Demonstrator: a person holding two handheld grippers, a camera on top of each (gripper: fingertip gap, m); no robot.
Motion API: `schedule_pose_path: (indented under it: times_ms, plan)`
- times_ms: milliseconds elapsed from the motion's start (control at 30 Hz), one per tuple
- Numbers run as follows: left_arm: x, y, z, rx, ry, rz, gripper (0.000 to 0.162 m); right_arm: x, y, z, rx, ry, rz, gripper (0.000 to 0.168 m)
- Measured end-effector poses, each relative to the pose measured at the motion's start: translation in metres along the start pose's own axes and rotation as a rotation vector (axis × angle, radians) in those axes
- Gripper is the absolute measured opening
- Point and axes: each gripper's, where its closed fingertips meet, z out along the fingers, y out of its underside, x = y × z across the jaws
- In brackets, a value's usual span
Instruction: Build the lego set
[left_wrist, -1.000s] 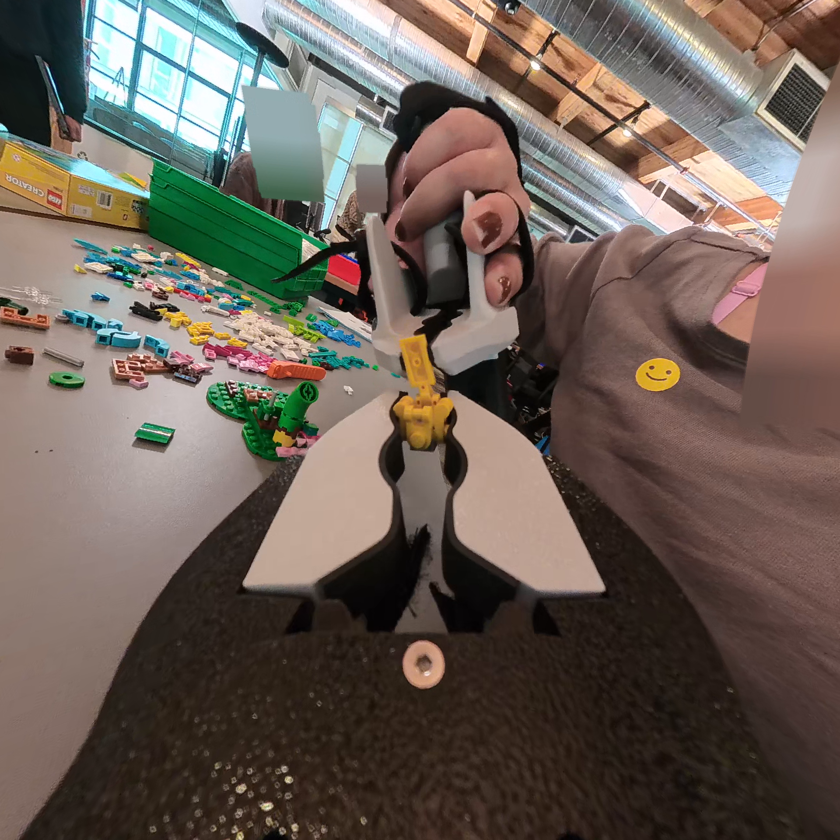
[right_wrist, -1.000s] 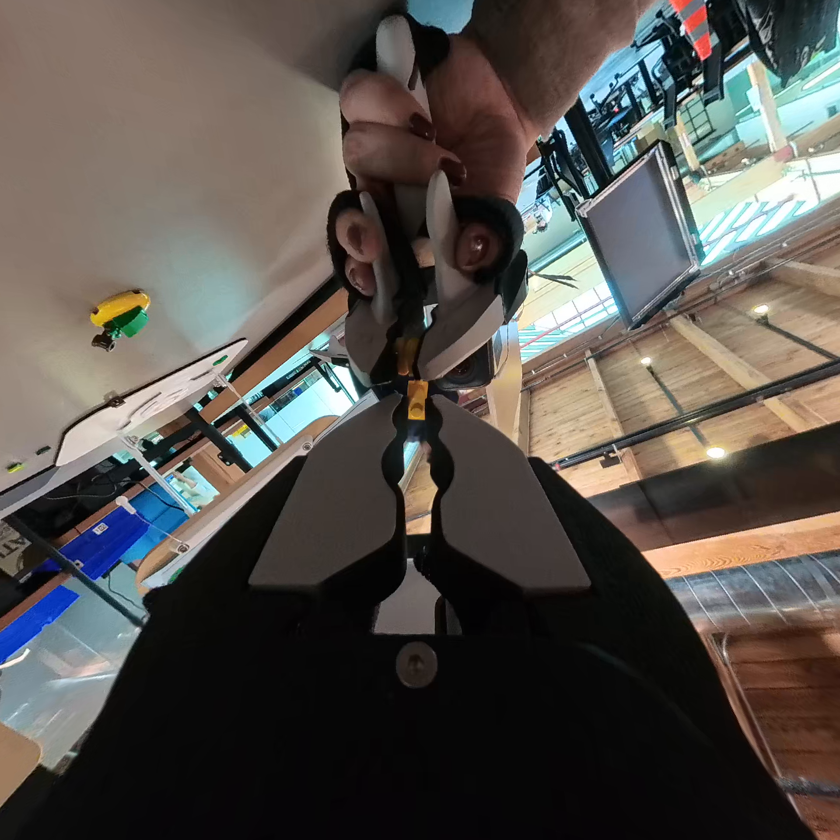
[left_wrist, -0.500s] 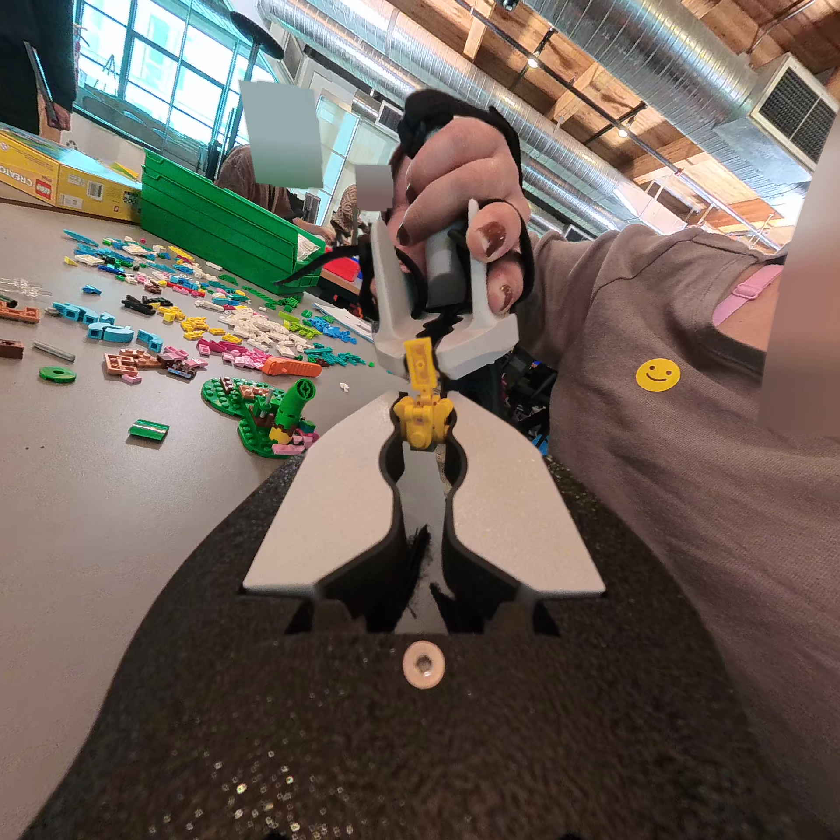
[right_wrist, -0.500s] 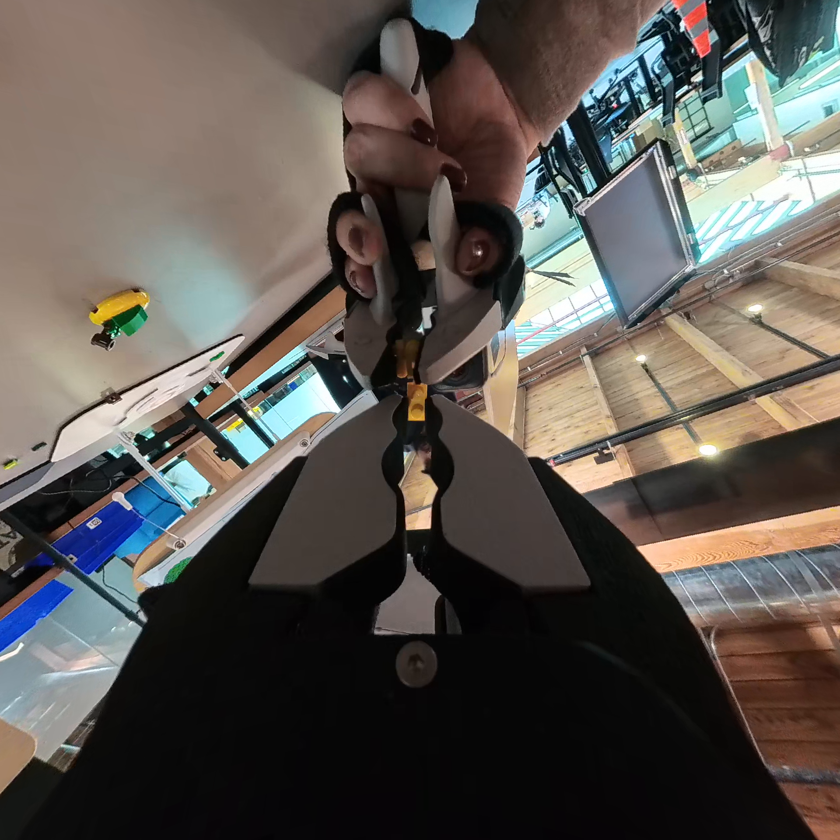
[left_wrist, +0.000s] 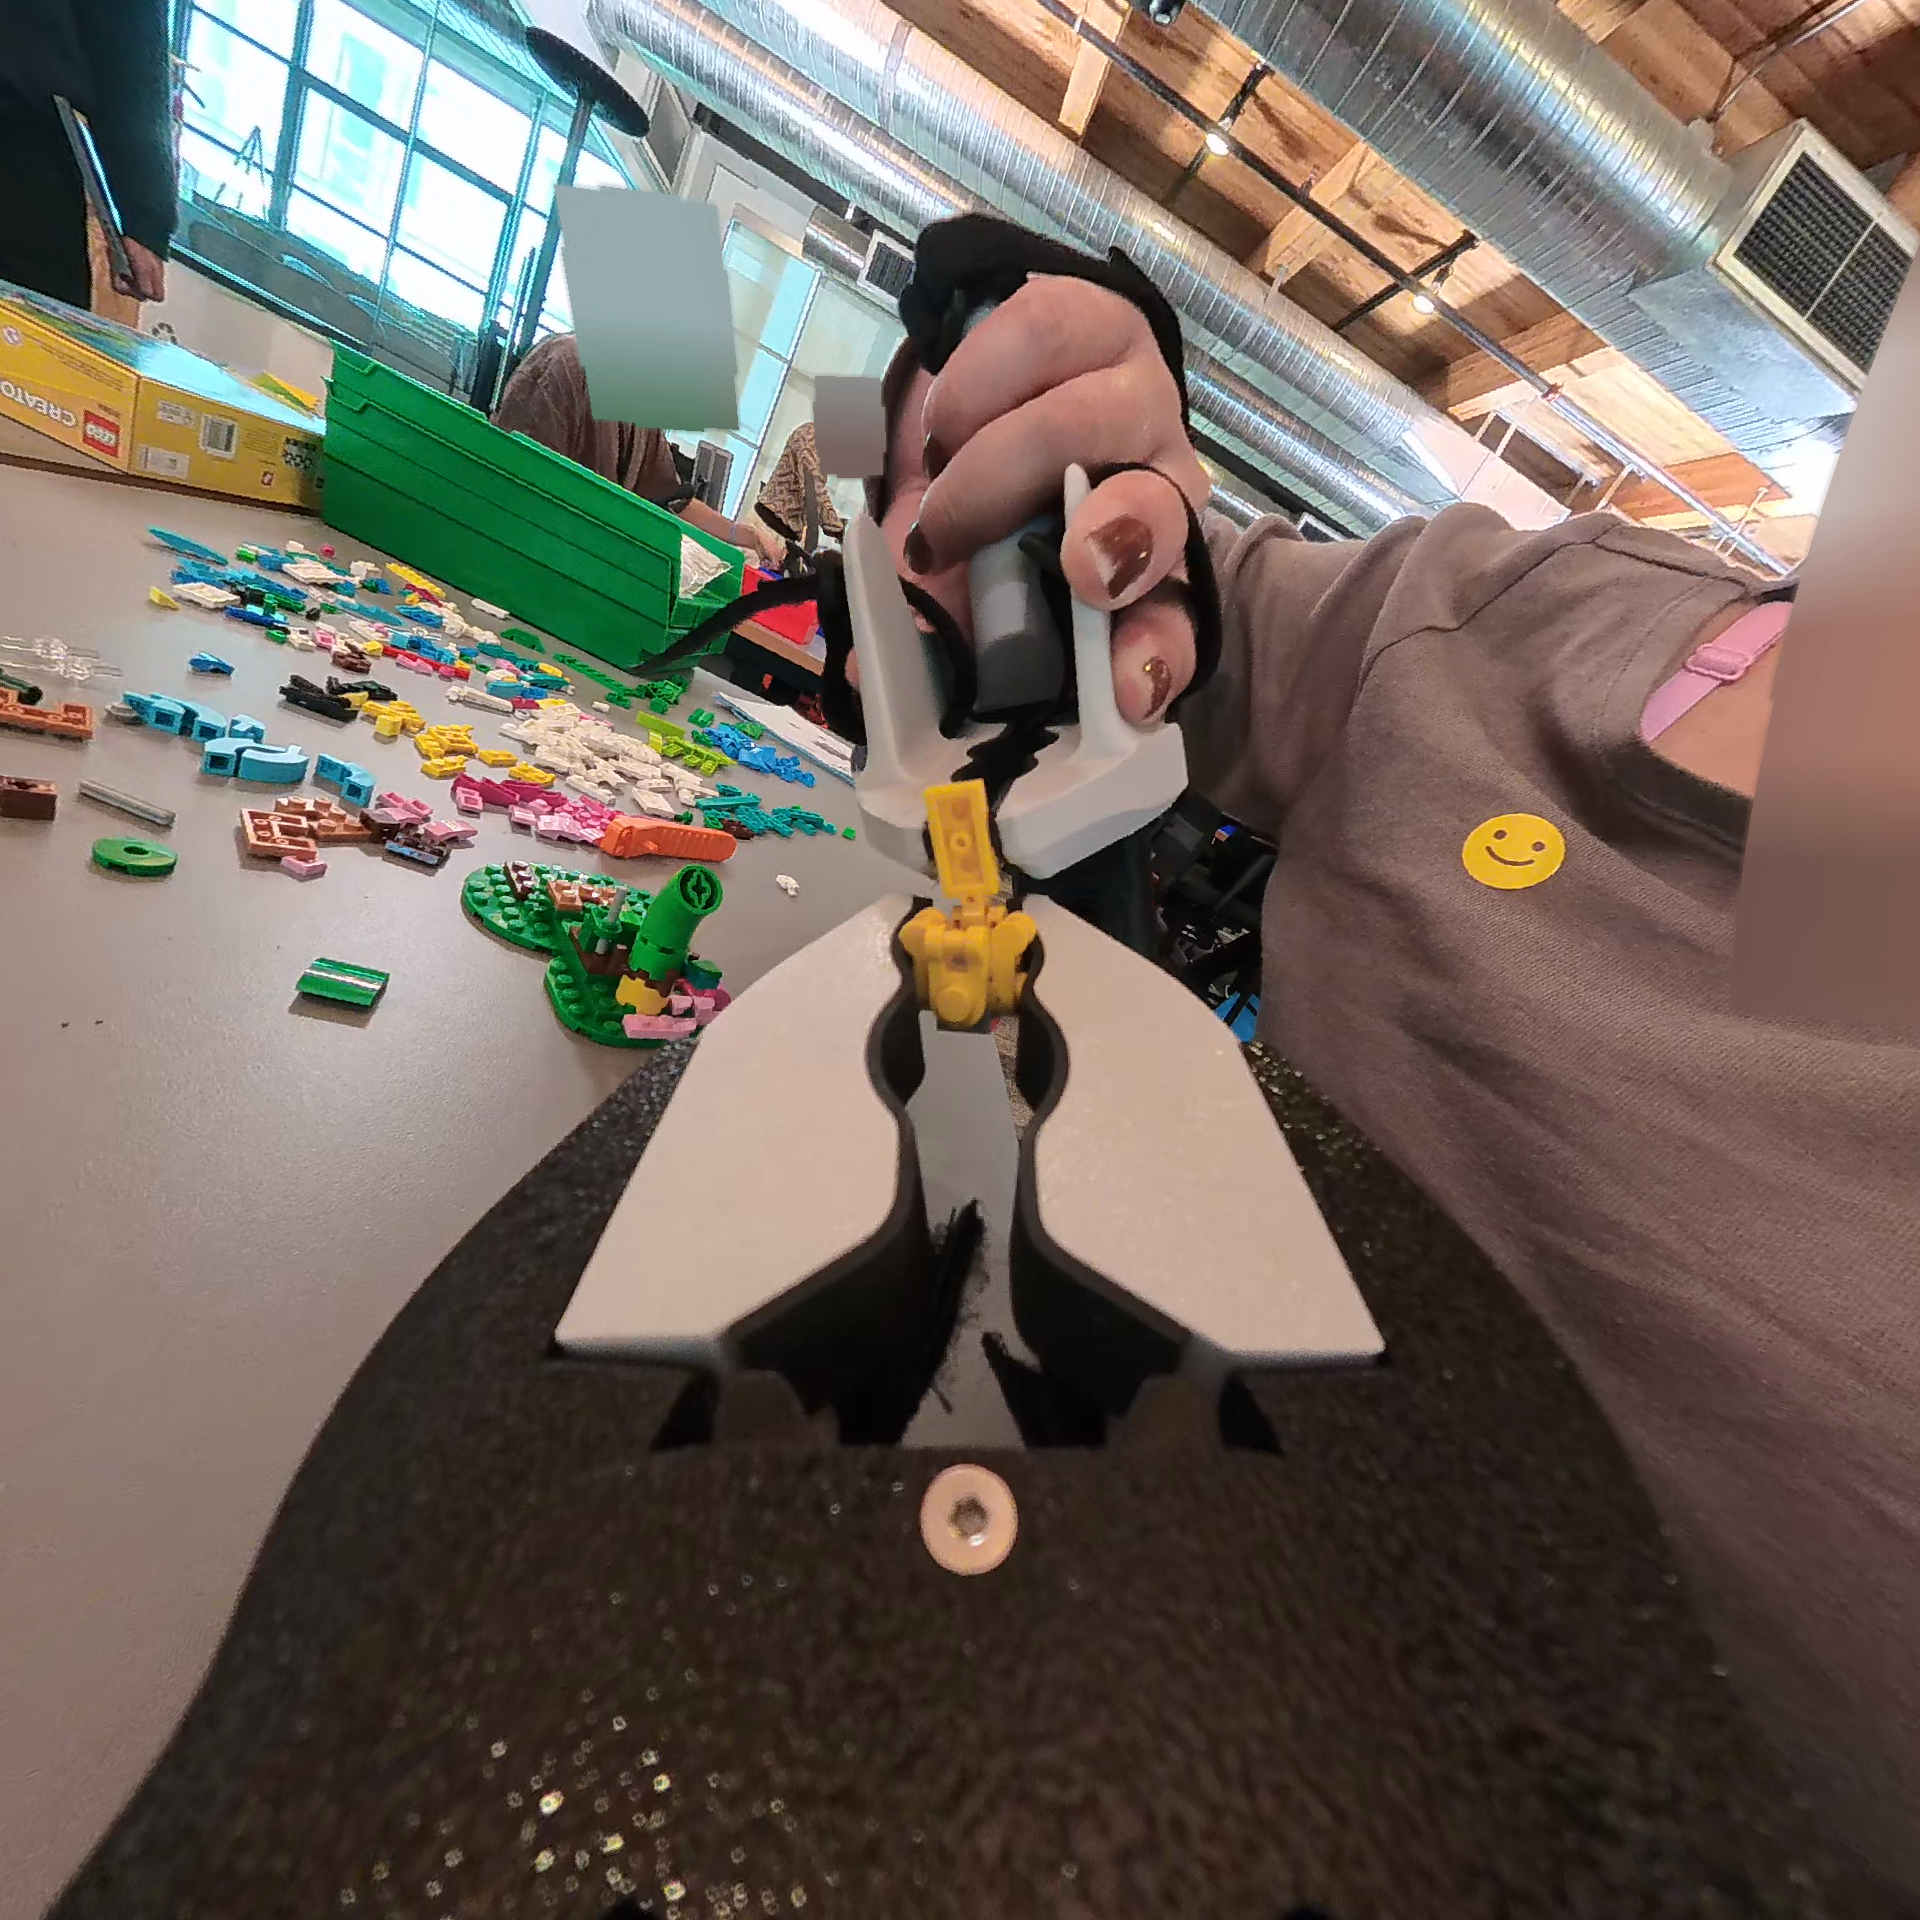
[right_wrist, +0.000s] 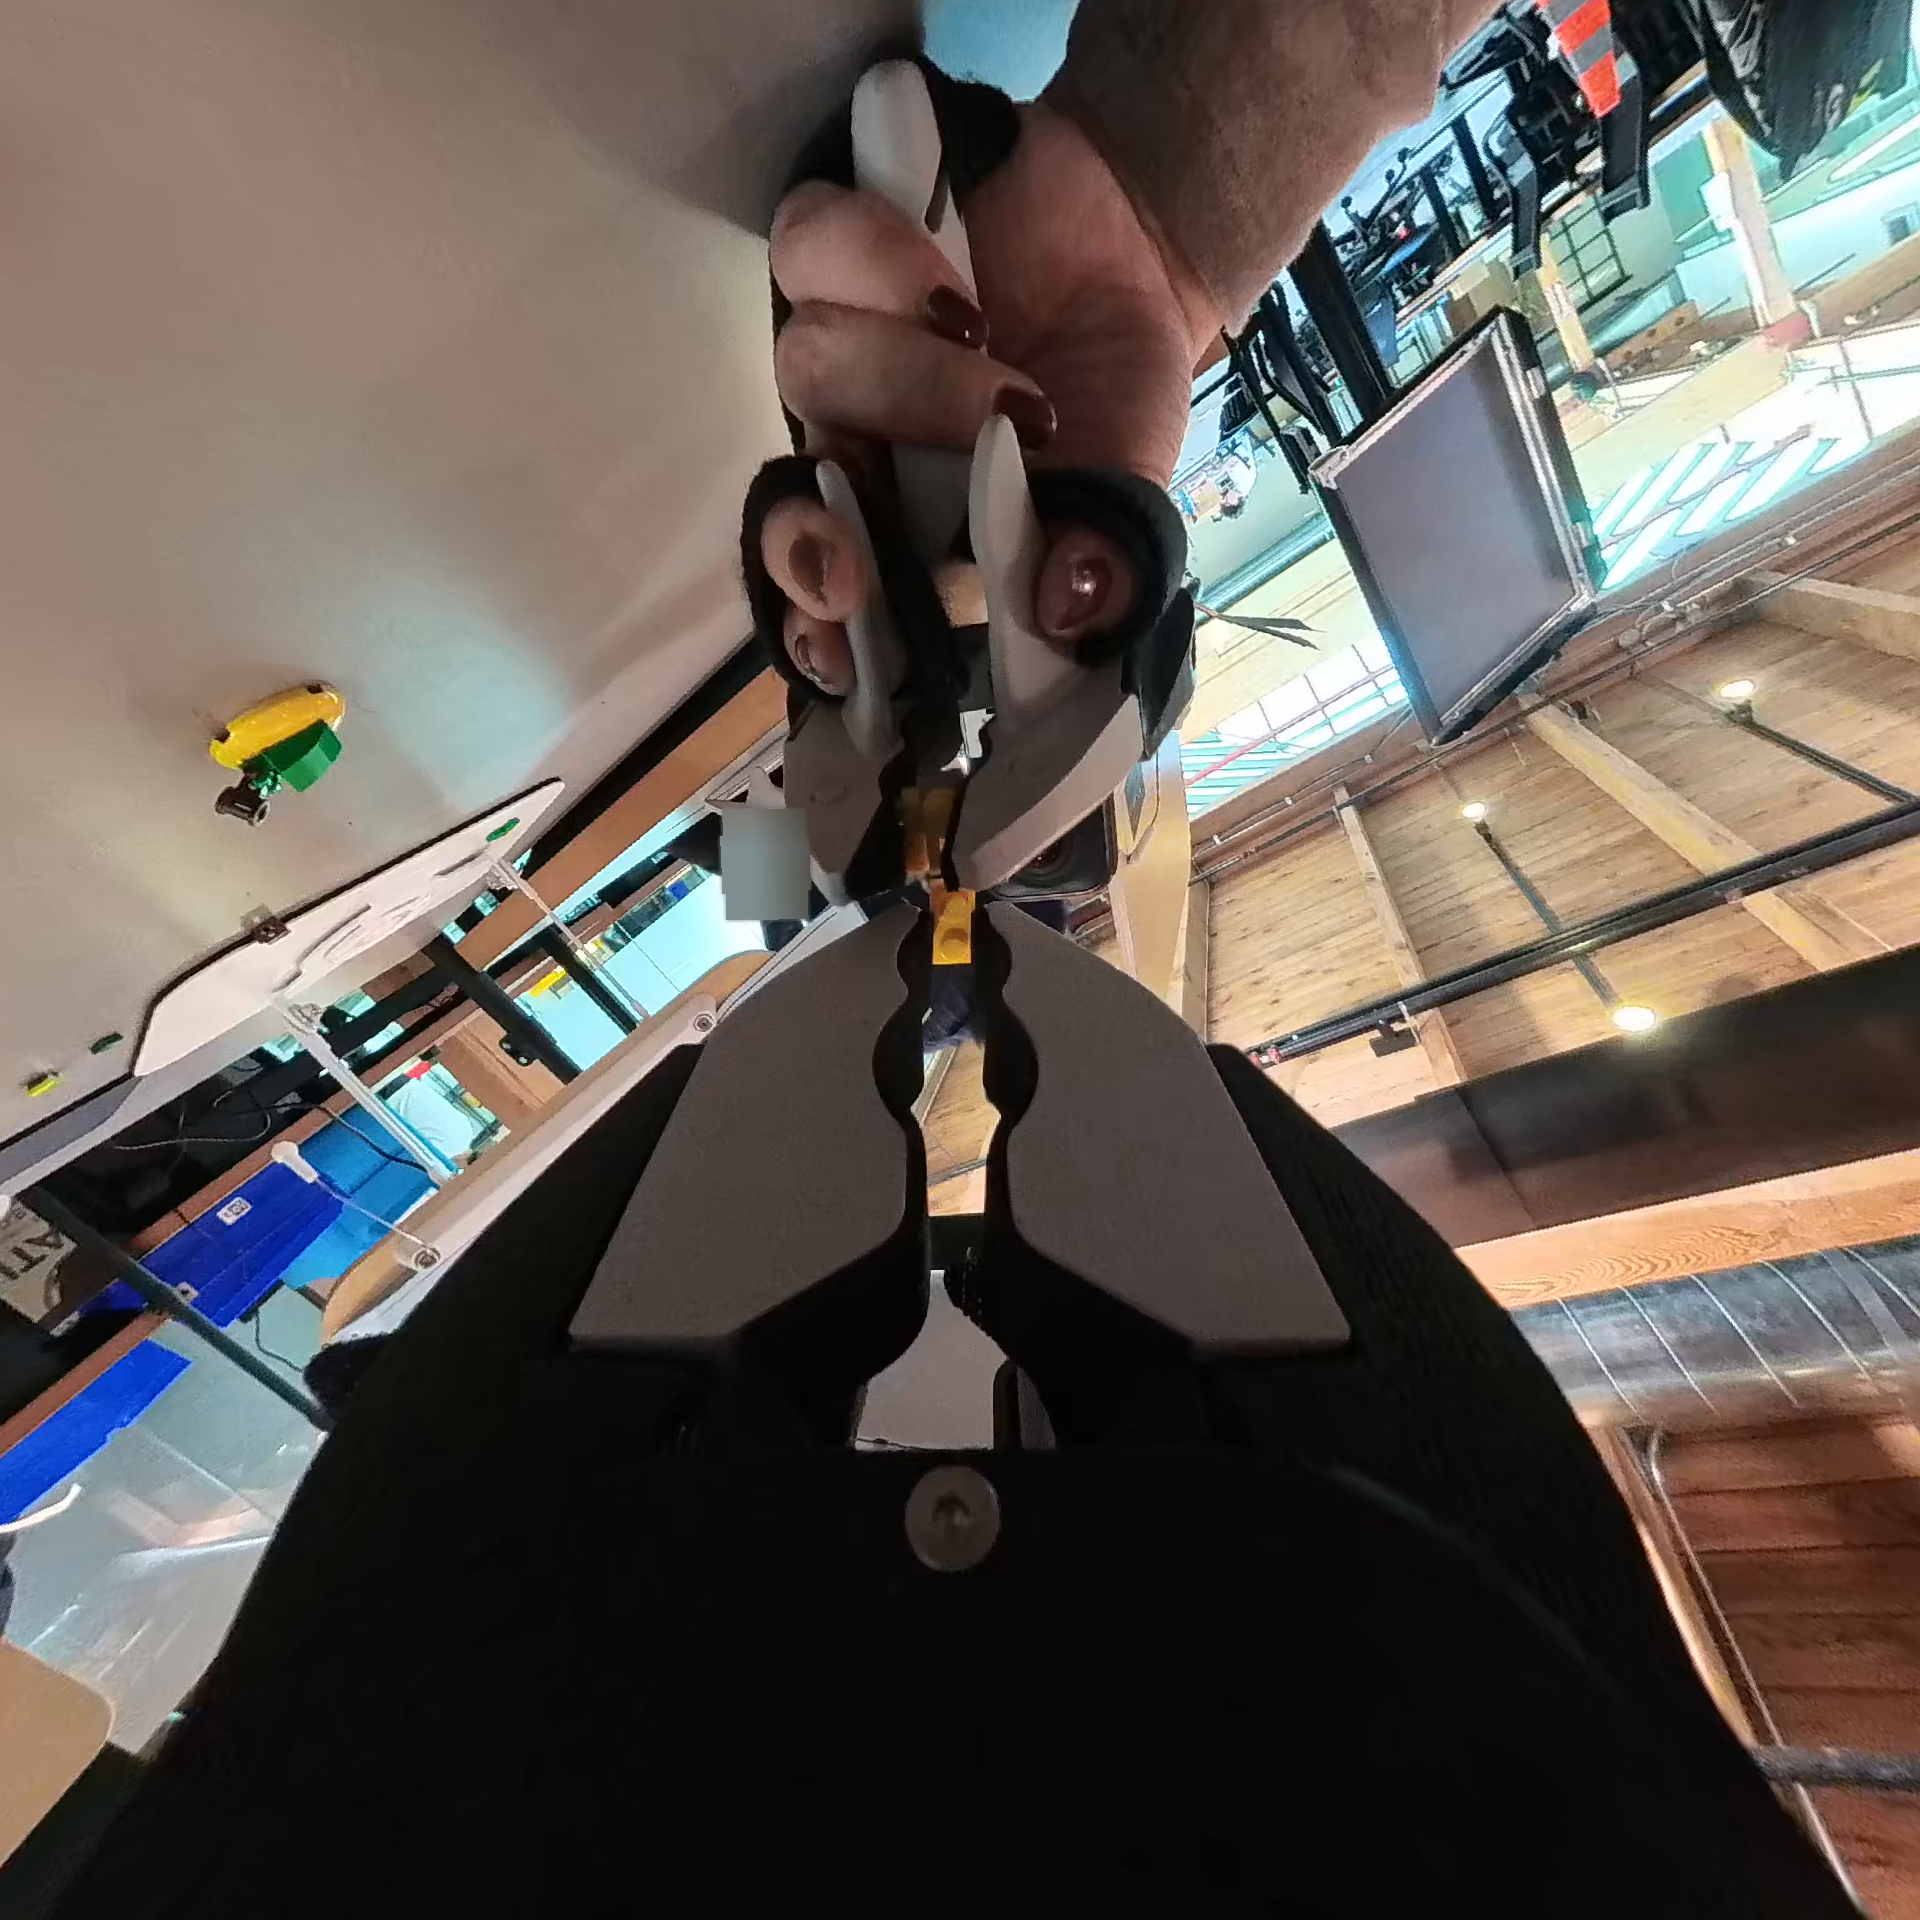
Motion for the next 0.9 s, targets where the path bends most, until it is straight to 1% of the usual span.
schedule_pose_path:
  times_ms: [400,667,900]
  plan:
    - [0.0020,-0.0050,-0.0037,0.037,0.016,0.005,0.013,0.0018,0.0001,-0.0001,-0.004,0.016,-0.001,0.003]
    - [0.0018,0.0008,-0.0006,-0.002,0.014,0.005,0.013,0.0000,-0.0051,-0.0011,0.017,0.007,0.000,0.003]
    - [0.0023,0.0011,-0.0001,-0.003,0.017,0.007,0.013,0.0009,-0.0047,-0.0016,0.008,0.008,0.003,0.004]
